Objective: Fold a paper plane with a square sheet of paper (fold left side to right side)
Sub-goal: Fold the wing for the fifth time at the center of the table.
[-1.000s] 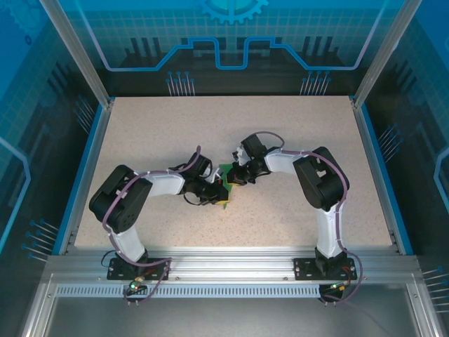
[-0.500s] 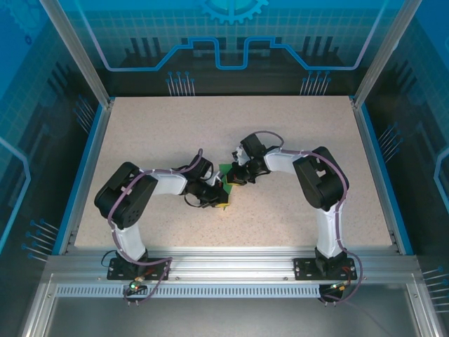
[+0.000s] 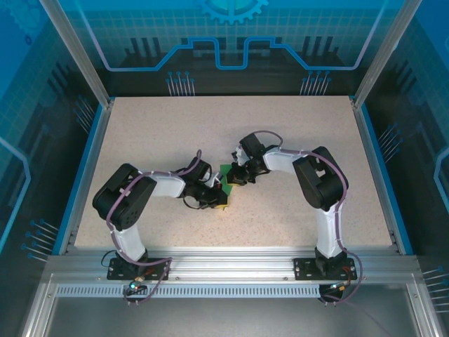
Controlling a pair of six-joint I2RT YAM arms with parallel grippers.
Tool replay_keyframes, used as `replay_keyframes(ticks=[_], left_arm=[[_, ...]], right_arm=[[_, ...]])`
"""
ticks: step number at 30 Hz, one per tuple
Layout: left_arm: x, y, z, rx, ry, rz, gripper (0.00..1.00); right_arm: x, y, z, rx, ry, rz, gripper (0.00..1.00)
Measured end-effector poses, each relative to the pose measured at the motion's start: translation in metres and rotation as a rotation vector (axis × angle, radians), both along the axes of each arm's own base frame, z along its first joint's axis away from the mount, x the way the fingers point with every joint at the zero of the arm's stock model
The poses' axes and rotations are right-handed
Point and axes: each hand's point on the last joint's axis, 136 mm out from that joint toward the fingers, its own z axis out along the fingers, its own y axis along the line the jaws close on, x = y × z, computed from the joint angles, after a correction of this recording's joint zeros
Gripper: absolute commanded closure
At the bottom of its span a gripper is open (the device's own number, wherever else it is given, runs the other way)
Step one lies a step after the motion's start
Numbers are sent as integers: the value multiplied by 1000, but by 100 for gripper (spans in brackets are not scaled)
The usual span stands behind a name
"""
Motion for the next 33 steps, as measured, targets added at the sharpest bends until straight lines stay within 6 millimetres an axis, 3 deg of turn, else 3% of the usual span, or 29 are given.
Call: replay_keyframes(ticks=[14, 23, 33], left_arm=[[-6, 2, 2, 29, -9, 1, 96], [-16, 2, 18, 48, 20, -16, 95], [-20, 5, 8, 71, 59, -16, 95]], right_arm=[[-5, -1, 0, 0, 21, 8, 92], [-5, -1, 0, 1, 22, 8, 92], [-5, 0, 0, 1, 23, 8, 92]])
